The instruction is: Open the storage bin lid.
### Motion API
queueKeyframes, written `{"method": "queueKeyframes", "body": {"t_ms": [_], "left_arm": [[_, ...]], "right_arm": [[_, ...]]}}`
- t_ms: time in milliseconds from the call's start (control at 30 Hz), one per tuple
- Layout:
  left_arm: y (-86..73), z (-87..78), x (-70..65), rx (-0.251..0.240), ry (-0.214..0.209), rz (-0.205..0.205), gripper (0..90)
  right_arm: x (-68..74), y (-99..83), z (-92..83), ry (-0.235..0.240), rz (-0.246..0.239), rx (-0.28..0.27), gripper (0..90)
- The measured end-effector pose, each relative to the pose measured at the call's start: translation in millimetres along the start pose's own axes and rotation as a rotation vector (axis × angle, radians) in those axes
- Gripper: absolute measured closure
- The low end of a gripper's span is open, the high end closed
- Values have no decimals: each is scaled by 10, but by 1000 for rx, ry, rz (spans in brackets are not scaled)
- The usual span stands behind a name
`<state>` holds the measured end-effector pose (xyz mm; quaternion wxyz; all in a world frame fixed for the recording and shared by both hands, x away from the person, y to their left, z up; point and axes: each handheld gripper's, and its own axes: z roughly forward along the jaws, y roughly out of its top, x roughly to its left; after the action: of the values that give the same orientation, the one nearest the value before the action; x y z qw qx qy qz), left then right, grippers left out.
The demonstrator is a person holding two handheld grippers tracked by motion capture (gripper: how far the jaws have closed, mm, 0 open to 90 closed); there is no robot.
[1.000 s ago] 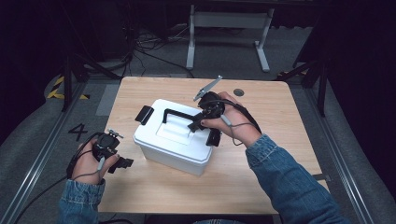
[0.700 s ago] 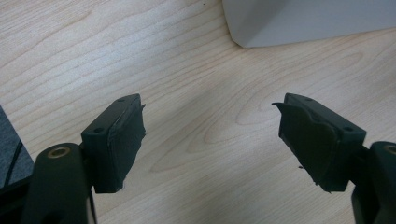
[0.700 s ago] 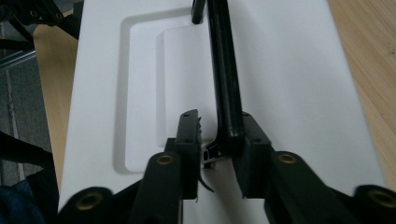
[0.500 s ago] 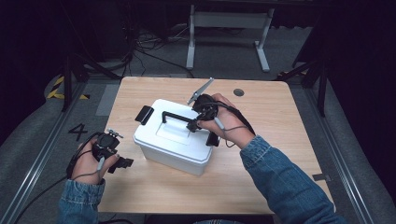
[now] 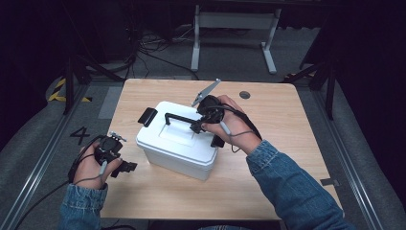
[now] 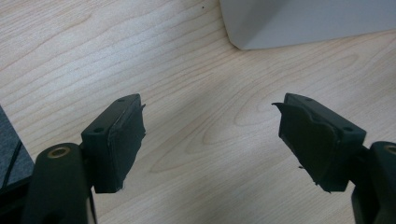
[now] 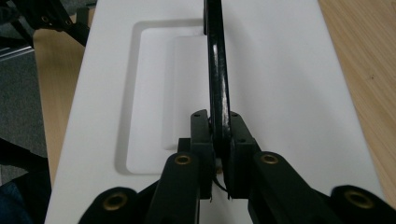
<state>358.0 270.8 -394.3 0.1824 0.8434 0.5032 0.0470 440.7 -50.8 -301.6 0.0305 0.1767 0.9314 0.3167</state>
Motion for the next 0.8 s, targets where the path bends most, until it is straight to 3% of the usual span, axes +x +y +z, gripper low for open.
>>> {"method": "queueKeyframes", "body": {"t_ms": [500, 800], "left_arm": [[-18, -2, 6, 3, 1, -6, 231], [-23, 1, 20, 9, 6, -4, 232]], "right_arm": [[37, 101, -384, -18, -33, -115, 851], [6, 49, -550, -30, -28, -138, 851]]}}
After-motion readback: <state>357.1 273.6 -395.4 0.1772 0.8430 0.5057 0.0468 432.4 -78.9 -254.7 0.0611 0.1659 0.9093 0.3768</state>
